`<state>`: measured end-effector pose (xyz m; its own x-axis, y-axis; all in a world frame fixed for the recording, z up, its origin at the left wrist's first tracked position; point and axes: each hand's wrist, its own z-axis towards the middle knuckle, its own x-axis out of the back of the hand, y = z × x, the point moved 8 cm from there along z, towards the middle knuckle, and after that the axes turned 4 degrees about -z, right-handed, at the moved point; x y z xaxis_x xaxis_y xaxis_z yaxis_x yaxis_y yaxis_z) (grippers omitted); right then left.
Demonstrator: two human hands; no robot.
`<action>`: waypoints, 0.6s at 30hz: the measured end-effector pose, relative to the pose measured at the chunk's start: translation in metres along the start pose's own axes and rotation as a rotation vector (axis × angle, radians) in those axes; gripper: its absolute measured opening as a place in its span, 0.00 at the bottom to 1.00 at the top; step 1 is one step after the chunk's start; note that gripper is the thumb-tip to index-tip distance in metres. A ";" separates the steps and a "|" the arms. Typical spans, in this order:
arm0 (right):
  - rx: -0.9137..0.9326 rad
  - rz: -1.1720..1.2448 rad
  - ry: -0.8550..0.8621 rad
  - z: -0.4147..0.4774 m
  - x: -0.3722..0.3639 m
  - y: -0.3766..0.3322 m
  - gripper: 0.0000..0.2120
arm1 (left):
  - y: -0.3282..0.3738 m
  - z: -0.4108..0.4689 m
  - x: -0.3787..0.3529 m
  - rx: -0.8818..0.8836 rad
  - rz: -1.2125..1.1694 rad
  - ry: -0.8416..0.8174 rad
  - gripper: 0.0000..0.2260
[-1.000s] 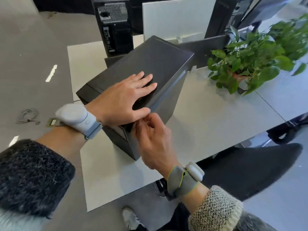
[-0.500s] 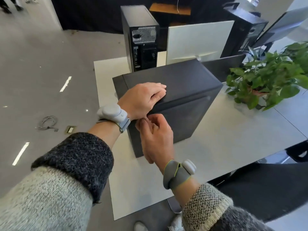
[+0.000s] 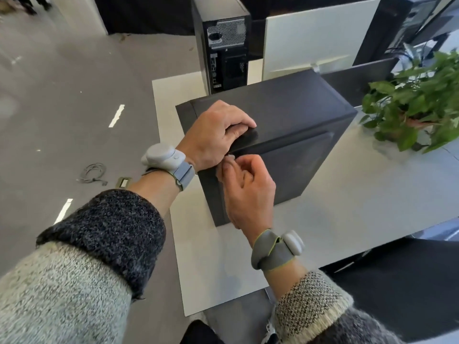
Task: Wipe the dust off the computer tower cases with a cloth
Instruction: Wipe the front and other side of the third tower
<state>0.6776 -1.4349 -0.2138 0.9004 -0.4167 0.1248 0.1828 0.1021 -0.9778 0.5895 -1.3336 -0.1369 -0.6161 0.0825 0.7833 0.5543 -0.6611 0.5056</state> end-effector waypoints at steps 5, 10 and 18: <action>-0.065 -0.040 0.123 -0.004 0.008 0.017 0.10 | 0.001 0.002 -0.010 -0.055 0.048 -0.031 0.11; 0.005 -0.176 0.523 0.019 0.060 0.003 0.08 | 0.004 0.005 -0.018 -0.081 0.150 -0.133 0.14; 0.272 -0.326 0.337 0.003 0.027 -0.013 0.07 | 0.014 0.038 -0.029 -0.005 0.083 -0.230 0.11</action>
<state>0.7008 -1.4450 -0.1967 0.6113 -0.7281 0.3100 0.5678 0.1306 -0.8128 0.6361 -1.3171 -0.1391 -0.4248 0.1951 0.8840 0.5945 -0.6763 0.4349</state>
